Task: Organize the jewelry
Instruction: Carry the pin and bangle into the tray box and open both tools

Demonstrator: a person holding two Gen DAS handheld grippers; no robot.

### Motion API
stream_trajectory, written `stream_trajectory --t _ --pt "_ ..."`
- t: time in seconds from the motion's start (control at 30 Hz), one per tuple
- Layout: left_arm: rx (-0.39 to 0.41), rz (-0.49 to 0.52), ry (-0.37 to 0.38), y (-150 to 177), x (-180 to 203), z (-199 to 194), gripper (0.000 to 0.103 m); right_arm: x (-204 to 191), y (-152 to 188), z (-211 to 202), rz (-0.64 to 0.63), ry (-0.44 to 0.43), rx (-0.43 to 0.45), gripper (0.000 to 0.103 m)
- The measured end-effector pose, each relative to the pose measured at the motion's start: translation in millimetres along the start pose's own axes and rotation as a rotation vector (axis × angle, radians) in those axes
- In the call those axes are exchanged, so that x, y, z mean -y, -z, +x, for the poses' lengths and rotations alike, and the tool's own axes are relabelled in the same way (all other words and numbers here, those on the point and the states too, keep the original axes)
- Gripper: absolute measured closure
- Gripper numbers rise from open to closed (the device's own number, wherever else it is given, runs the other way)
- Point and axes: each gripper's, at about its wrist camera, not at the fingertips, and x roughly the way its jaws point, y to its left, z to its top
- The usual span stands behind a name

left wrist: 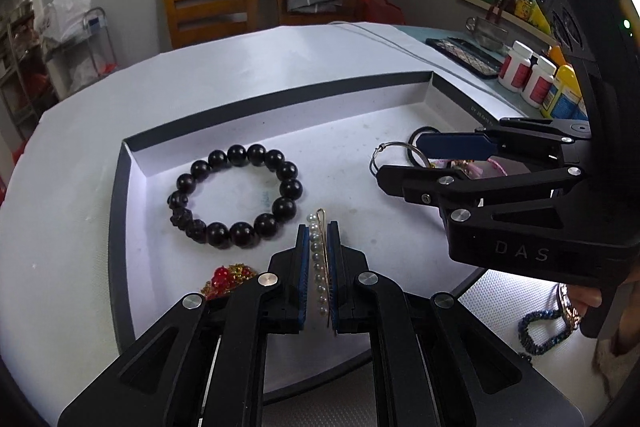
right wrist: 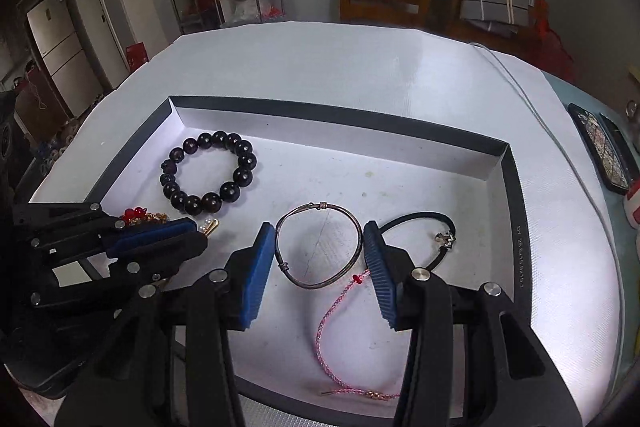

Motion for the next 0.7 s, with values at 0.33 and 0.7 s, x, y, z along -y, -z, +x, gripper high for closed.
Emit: stream_trajectory --t 0.33,0.7 --pt "0.027 -0.033 0.007 4.4 -5.9 -9.1 0.077 6.7 2.5 -1.4 0.024 -0.011 0.004 0.052" --pt "0.129 -0.055 -0.087 -0.2 1.8 -52.4 0.021 30.4 -1.0 -73.7 0.138 -0.069 0.145 0.006"
